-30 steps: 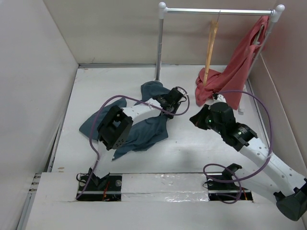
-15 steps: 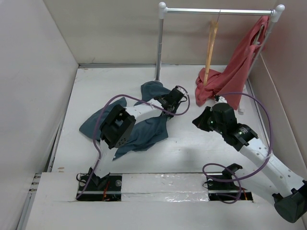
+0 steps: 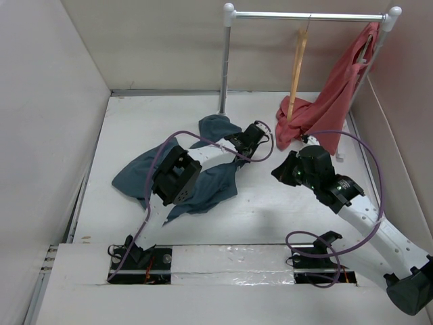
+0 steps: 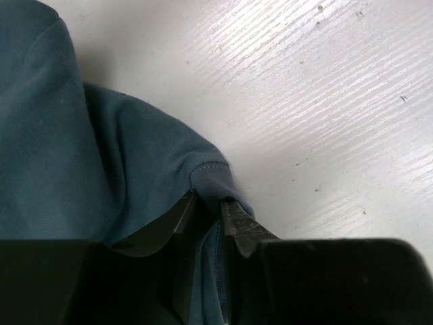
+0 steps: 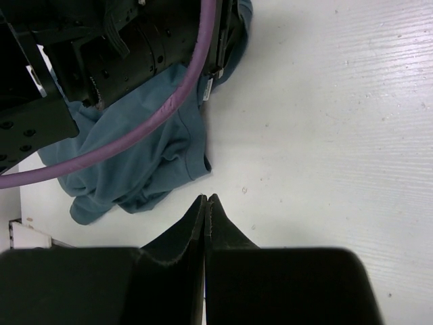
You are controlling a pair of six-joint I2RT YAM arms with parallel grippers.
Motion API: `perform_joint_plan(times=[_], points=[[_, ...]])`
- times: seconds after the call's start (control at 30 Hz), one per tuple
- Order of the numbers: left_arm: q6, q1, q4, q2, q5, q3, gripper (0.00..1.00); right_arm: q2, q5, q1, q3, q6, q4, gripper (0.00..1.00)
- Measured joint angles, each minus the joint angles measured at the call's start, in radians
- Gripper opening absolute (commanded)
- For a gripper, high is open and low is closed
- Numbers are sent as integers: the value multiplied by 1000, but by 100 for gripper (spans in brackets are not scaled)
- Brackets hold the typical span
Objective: Place the t-shirt on the hanger
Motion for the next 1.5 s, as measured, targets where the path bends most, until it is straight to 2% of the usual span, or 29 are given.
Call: perform_joint_plan(times=[0.07,0.17,0.3,0.43,0.53,0.63,0.67,0.73,0.8,0.87,1.0,1.13,1.3,1.33,1.4,1.5], points=[[3,0,4,1,2,0,11,-1,-2,0,0,-5,0,0],[6,2,7,1,3,1,10,-1,-3,0,0,-11,0,0],[7,6,10,1,3,2,21,1,-6,0,0,-17,0,0],[7,11,12,1,8,2,24,16,-24,-7,0,-22,0,0],[8,15,10,1,14,3,21,27,-31,-11,0,-25,0,0],[13,20,6,1,23,9,10,28,-33,-11,0,-25,0,0],[14,23,6,1,26,11,3,28,-33,-11,0,-25,0,0],[16,29,5,1,33,11,0,27,-34,-13,0,-26,0,0],[19,34,3,1,43,11,3,27,-36,-18,0,-26,0,0],[22,39,4,1,53,11,12,27,-37,-23,0,-29,0,0],[24,46,4,0,71,11,22,27,-43,-32,0,-33,0,0],[25,48,3,0,89,11,24,31,-48,-32,0,-34,1,0],[25,55,3,0,106,11,21,37,-50,-32,0,-37,0,0],[25,57,3,0,110,10,23,37,-52,-33,0,-37,1,0],[27,60,0,-3,119,8,33,38,-55,-38,0,-40,1,0],[26,66,-8,-15,134,5,32,39,-56,-39,0,-41,1,0]])
